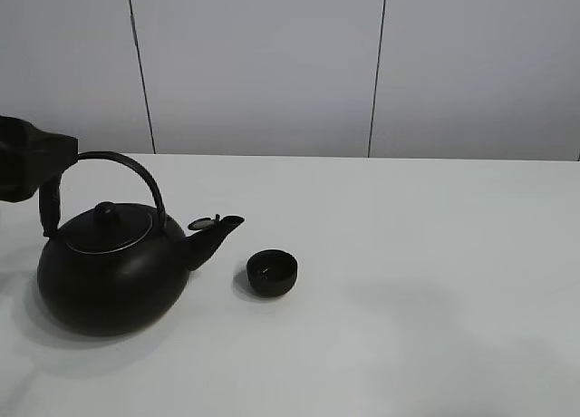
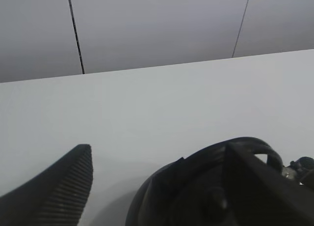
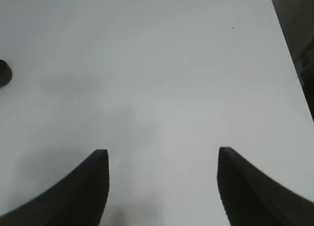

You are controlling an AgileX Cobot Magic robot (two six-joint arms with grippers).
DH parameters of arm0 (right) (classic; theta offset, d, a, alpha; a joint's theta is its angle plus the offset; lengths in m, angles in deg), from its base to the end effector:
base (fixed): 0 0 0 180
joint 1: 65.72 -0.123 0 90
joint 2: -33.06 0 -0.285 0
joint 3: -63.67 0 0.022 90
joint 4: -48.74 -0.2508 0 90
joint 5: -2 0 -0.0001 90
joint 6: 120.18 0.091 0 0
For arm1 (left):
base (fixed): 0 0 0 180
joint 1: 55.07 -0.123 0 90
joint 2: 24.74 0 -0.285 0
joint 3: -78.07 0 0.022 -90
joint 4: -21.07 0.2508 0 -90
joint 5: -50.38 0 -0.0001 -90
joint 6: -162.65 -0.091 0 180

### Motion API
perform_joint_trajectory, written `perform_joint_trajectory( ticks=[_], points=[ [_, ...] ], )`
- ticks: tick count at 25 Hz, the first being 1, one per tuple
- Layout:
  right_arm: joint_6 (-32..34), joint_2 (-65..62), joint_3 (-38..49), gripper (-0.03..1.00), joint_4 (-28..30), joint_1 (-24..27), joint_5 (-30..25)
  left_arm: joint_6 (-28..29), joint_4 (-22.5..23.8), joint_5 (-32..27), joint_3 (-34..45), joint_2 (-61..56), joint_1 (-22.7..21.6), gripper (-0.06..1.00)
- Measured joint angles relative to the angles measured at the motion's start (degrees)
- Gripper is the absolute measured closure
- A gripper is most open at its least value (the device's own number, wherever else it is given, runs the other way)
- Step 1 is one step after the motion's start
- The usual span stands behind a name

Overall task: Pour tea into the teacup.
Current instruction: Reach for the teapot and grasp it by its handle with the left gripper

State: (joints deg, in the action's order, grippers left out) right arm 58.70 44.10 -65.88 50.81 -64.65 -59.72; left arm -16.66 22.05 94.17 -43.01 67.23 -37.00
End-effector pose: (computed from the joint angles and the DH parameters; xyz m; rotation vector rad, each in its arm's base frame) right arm 0.0062 -0.0030 0.2667 -0.0008 2.1506 -0.0664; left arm 0.2259 -0.0748 0.1726 0.3029 1.8510 -0.2283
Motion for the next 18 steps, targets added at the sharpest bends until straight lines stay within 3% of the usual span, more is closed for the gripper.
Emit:
perform_joint_trajectory(
  ticks=[10,18],
  points=[
    [0.0,0.0,0.0,0.53,0.0,0.0,0.0,-1.5,-0.4,4.5,0.0,8.4,0.0,0.41],
    [0.0,0.0,0.0,0.53,0.0,0.0,0.0,-2.3,-0.5,9.0,-0.1,13.7,0.0,0.48]
  ],
)
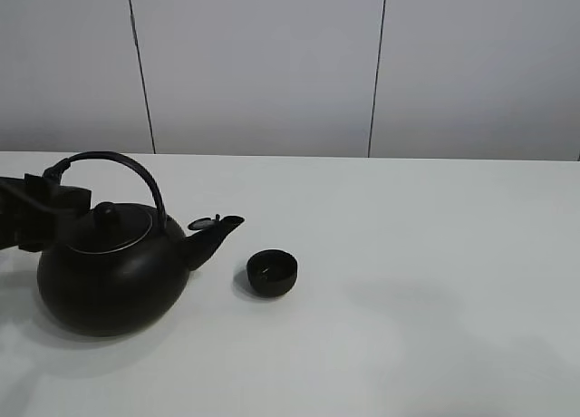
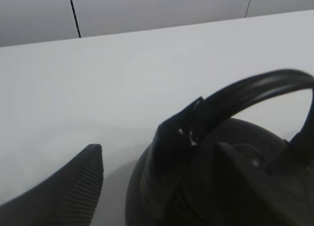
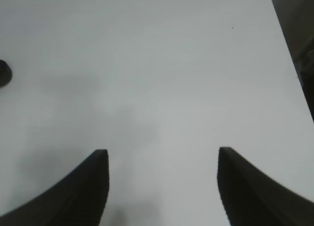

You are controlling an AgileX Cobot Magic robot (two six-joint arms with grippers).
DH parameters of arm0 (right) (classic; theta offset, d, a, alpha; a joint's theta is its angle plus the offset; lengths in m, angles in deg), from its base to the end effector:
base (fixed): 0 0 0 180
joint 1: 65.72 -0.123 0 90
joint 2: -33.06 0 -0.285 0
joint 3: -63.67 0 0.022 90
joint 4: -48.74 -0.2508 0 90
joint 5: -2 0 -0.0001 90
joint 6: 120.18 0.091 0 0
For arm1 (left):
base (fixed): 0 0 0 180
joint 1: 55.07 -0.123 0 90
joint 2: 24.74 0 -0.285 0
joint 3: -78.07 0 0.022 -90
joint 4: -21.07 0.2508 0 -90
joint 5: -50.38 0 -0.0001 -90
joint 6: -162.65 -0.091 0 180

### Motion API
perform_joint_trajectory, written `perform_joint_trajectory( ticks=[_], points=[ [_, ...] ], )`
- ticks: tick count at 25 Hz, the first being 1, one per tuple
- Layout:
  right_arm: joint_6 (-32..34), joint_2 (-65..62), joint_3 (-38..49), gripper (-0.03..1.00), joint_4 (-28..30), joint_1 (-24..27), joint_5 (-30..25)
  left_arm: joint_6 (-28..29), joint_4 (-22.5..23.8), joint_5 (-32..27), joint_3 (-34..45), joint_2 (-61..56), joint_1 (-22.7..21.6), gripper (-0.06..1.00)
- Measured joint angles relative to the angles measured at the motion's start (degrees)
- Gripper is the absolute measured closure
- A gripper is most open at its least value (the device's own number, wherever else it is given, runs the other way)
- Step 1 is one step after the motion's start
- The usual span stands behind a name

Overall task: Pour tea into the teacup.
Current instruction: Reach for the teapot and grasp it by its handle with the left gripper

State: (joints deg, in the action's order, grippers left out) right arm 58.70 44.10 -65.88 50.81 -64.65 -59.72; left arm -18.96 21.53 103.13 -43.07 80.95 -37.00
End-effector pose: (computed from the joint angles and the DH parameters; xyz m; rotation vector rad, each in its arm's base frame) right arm 0.0062 -0.0030 0.2667 -0.0008 2.1506 -0.0664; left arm 0.2371 -0.0780 0.1276 0.3432 1.9259 -0.1926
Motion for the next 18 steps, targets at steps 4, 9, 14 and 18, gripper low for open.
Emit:
perform_joint_trajectory(
  ticks=[4,9,14,18],
  points=[
    [0.0,0.0,0.0,0.53,0.0,0.0,0.0,-0.1,0.0,1.8,0.0,1.2,0.0,0.50],
    [0.0,0.0,0.0,0.53,0.0,0.0,0.0,-0.1,-0.5,3.0,0.0,1.3,0.0,0.78],
    [0.0,0.0,0.0,0.53,0.0,0.0,0.0,0.2,-1.4,2.9,0.0,1.3,-0.1,0.81],
    [0.0,0.0,0.0,0.53,0.0,0.0,0.0,1.6,-1.4,3.0,0.0,1.3,-0.1,0.81]
  ],
)
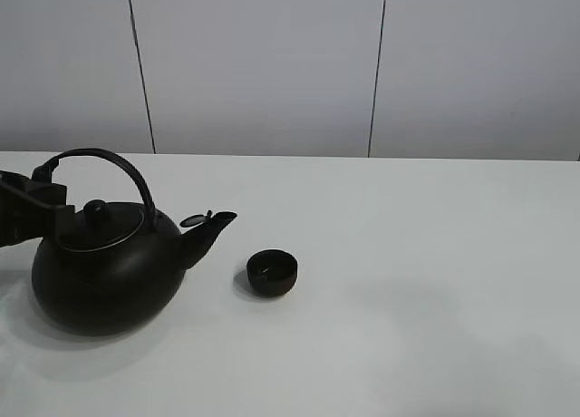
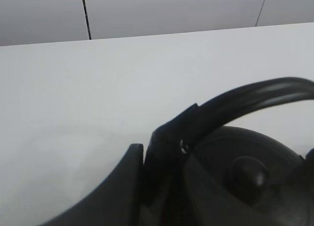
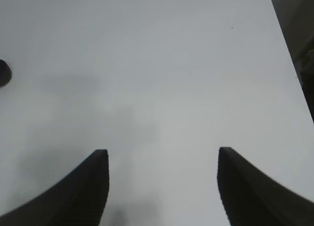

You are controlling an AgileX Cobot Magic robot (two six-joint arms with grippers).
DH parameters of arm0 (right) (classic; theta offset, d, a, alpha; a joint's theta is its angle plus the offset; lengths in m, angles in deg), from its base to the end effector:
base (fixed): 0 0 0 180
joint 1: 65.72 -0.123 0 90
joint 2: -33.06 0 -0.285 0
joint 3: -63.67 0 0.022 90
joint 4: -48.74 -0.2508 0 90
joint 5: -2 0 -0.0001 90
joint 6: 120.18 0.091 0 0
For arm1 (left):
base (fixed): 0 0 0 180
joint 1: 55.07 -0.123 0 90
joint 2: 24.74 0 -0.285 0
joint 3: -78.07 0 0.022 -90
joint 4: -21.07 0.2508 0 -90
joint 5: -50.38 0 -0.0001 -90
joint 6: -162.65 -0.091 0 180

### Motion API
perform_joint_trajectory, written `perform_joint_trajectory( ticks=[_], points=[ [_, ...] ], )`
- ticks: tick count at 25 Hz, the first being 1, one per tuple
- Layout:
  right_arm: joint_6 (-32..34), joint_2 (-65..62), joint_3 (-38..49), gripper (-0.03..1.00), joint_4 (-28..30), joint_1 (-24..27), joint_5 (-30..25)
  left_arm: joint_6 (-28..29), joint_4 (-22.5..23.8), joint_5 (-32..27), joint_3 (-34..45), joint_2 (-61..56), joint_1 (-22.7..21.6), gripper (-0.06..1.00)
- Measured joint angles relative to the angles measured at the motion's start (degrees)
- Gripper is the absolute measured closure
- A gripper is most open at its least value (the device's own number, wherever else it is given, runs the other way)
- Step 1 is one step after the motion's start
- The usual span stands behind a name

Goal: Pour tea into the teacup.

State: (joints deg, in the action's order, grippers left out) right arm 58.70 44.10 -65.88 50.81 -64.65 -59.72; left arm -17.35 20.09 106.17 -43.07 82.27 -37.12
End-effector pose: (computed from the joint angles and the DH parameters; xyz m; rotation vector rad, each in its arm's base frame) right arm 0.0062 -0.0030 0.2667 -0.0008 2.1506 -0.0664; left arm 0.2395 -0.0762 0.1264 0.2820 1.9058 -0.2031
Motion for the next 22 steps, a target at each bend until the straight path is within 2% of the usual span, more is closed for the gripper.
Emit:
perform_joint_trajectory(
  ticks=[8,11,15,19,22],
  points=[
    [0.0,0.0,0.0,0.53,0.0,0.0,0.0,0.0,1.8,-6.7,0.7,-8.8,0.2,0.81],
    [0.0,0.0,0.0,0.53,0.0,0.0,0.0,-0.8,1.7,-8.5,0.7,-13.8,1.6,0.81],
    [0.0,0.0,0.0,0.53,0.0,0.0,0.0,-2.0,1.7,-14.2,-1.2,-18.3,4.3,0.81],
    [0.0,0.0,0.0,0.53,0.0,0.0,0.0,-3.1,2.0,-18.7,-4.2,-19.1,6.9,0.82],
    [0.0,0.0,0.0,0.53,0.0,0.0,0.0,-6.2,1.4,-21.3,-6.4,-19.1,8.4,0.82]
  ],
)
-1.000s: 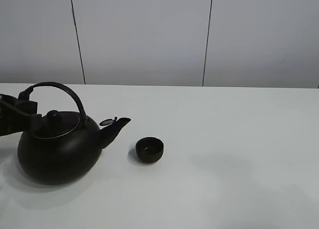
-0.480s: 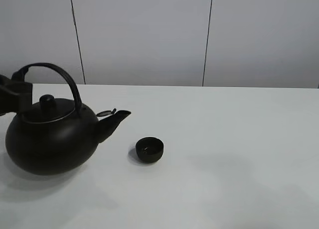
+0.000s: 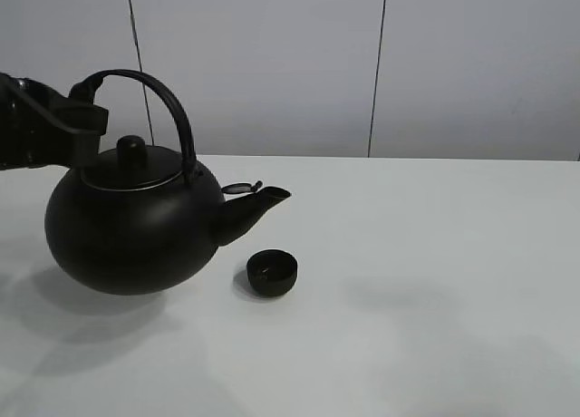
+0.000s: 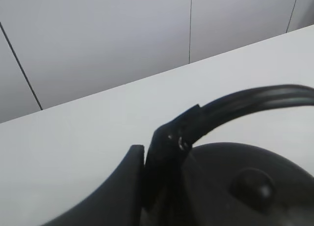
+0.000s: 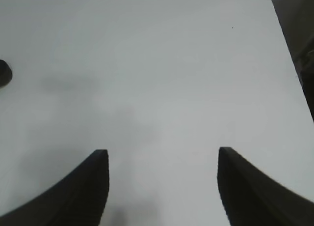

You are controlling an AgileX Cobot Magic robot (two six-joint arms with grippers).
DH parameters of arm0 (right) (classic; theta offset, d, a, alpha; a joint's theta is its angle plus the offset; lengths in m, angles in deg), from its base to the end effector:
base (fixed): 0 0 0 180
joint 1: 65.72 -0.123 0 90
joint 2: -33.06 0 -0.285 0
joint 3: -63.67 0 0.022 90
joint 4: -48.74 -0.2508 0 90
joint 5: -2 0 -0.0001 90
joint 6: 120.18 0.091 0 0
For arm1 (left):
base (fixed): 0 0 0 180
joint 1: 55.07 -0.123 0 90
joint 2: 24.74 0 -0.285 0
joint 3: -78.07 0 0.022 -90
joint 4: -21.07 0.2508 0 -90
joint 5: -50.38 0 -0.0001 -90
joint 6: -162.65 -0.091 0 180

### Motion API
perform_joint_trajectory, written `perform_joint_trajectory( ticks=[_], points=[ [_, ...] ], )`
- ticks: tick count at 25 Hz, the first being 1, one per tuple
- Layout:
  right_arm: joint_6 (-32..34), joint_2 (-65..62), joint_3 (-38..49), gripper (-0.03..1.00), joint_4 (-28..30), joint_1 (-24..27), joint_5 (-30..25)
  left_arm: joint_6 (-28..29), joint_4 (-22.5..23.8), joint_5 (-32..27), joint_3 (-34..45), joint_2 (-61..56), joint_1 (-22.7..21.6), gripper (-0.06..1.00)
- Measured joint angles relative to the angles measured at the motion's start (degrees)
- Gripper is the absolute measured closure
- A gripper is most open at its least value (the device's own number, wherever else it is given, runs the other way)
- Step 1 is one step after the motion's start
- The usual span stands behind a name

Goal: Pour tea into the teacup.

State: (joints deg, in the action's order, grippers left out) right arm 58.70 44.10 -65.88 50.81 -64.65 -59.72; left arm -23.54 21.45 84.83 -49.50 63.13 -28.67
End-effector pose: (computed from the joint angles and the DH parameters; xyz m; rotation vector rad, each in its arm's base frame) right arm 0.0062 -0.0030 0.2667 -0.0008 2.1506 -0.0664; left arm 0.2274 -0.1133 0.2039 0.5277 1.7779 -0.2455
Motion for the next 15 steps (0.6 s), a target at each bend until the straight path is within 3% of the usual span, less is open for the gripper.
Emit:
perform_joint_trajectory(
  ticks=[2,9,15],
  points=[
    [0.0,0.0,0.0,0.53,0.0,0.0,0.0,-3.3,-2.9,-1.5,-1.2,0.0,1.1,0.82],
    [0.0,0.0,0.0,0.53,0.0,0.0,0.0,-19.4,-21.0,-1.4,-2.7,0.2,4.4,0.82],
    [0.0,0.0,0.0,0.53,0.0,0.0,0.0,-20.8,-24.4,2.8,-2.7,5.1,4.6,0.82]
  ],
)
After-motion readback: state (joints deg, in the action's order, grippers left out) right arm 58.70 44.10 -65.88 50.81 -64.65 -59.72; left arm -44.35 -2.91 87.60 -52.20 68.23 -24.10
